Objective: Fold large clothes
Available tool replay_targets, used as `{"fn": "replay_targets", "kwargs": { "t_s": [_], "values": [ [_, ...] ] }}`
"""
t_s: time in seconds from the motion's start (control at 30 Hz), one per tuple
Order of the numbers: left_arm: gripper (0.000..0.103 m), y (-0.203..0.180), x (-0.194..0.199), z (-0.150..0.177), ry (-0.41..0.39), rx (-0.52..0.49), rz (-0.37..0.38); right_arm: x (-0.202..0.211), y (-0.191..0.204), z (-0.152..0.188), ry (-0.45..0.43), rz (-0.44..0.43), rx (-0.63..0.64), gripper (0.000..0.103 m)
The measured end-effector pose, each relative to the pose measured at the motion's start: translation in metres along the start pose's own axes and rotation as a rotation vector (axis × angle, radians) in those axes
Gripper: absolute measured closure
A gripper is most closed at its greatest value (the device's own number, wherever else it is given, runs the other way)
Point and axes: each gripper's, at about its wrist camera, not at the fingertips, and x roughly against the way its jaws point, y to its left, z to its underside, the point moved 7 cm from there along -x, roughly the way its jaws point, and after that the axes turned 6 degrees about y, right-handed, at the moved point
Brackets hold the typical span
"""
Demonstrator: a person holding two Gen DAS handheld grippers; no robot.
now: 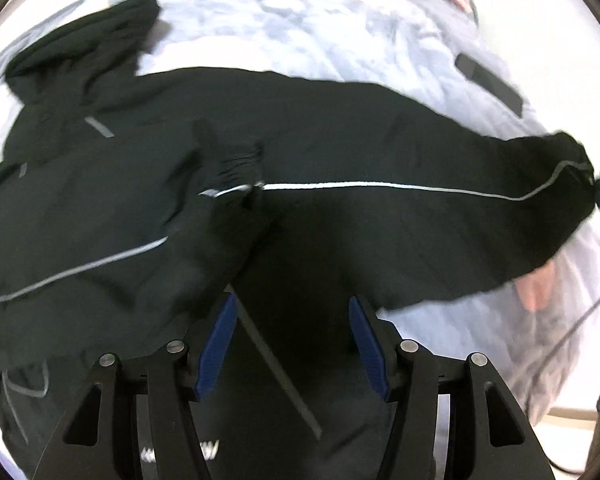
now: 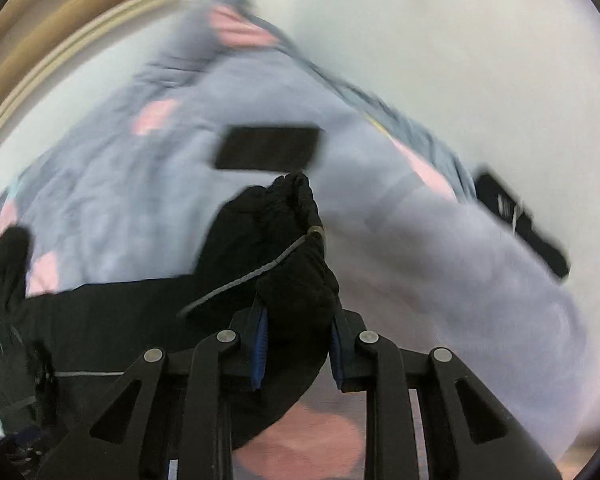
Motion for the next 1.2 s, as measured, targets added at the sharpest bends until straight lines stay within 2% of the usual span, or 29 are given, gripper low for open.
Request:
{"fn": "replay_targets", "kwargs": {
  "t_s": [0.13,0.2,0.27,0.4,0.53,0.6,0.77,0.83,0.97,1.2],
  "values": [
    [0.043,-0.002,-0.041,-0.010,0.073,0.027,-0.001,-0.053,-0.056,0.014,0.136,-0.055,-0.146,0.076],
    [0.040,0.003,-0.058,-0.010,0.115,0.060,0.014,-0.075,-0.067,0.027,0.185,-0.070,-0.187,0.076],
    [0.039,0.006,-0.064,-0.011,0.125,0.076,0.032,-0.085,-0.072,0.033,0.193,-0.082,-0.193,0.076],
    [0.038,0.007,-0.047,-0.010,0.109,0.053,0.044,-0.077,-0.066,0.032,0.184,-0.071,-0.162,0.076],
    [0.038,0.015,-0.009,0.004,0.052,0.042,0.095,-0.043,-0.046,0.024,0.125,-0.112,-0.108,0.076],
    [0.038,0.025,0.009,0.014,0.020,0.036,0.094,-0.020,-0.029,0.021,0.089,-0.132,-0.072,0.076],
    [0.038,0.071,0.053,0.039,-0.055,0.062,0.067,0.033,0.031,0.022,0.017,-0.203,0.025,0.076],
    [0.038,0.093,0.068,0.050,-0.088,0.096,0.064,0.056,0.072,0.029,-0.008,-0.246,0.088,0.076],
    [0.038,0.134,0.094,0.067,-0.151,0.179,0.064,0.088,0.150,0.043,-0.039,-0.275,0.230,0.076],
    [0.038,0.216,0.129,0.101,-0.231,0.289,0.034,0.141,0.311,0.102,-0.058,-0.388,0.488,0.076]
  ]
}}
